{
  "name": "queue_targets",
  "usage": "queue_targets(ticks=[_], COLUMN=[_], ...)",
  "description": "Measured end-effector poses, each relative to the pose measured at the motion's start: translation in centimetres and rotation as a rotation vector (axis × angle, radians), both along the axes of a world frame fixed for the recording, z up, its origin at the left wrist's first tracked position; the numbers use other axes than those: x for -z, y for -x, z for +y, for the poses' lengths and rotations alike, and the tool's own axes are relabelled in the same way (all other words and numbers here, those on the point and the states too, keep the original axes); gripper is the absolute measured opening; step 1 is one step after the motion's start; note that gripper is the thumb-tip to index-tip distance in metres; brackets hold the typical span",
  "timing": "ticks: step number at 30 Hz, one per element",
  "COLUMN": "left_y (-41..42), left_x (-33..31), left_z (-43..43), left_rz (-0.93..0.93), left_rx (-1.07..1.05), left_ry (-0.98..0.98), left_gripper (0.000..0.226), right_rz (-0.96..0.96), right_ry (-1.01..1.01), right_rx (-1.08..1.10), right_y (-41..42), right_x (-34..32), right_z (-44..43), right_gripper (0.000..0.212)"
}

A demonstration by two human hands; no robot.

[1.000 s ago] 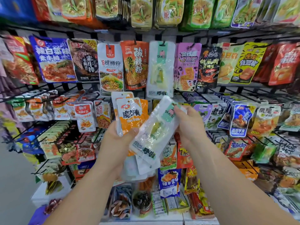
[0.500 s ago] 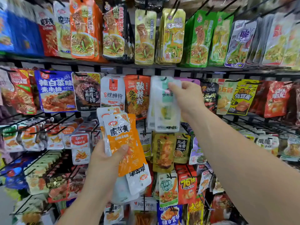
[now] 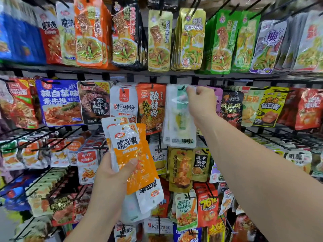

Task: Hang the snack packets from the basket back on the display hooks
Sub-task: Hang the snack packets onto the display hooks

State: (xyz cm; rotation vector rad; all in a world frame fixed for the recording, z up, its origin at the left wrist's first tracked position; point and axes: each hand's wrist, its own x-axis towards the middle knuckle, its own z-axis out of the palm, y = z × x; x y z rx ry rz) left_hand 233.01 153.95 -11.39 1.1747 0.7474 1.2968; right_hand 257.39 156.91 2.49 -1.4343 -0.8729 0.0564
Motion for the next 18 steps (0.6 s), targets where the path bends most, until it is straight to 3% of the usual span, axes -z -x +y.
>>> queue_targets(ticks=[2,4,8,12,18], left_y=[-0.1,-0.1,-0.3,-0.5,-0.6], left_x=[0.1,0.3,0.9,1.5,1.9], left_z=[0.1,0.1,-0.1,-0.2,-0.2], left_rz=[0.0,0.006,0.021,0.035,0.068], left_rx=[-0.002,-0.005,-0.002,-0.002,0.006], left_ry=[0.006,0.01,0.018,0.042,0.051], left_gripper=[0.032,0.033,0.032,0.03,0.033], right_rz=[-0.057,-0.135,-0.342,-0.711,-1.024], right_ry=[0.032,0.063,0.016,0.044,0.233], right_rx=[0.06,0.121,0.187,0.358,0.357], right_y=[-0.1,0.1,1.0,1.2,0.3], right_x=[0.4,1.1,3.8,7.1,9.5], right_z=[0.0,-0.2,-0.8,0.1,1.4], right_gripper=[0.044,0.021,0.064,0.059,0.062])
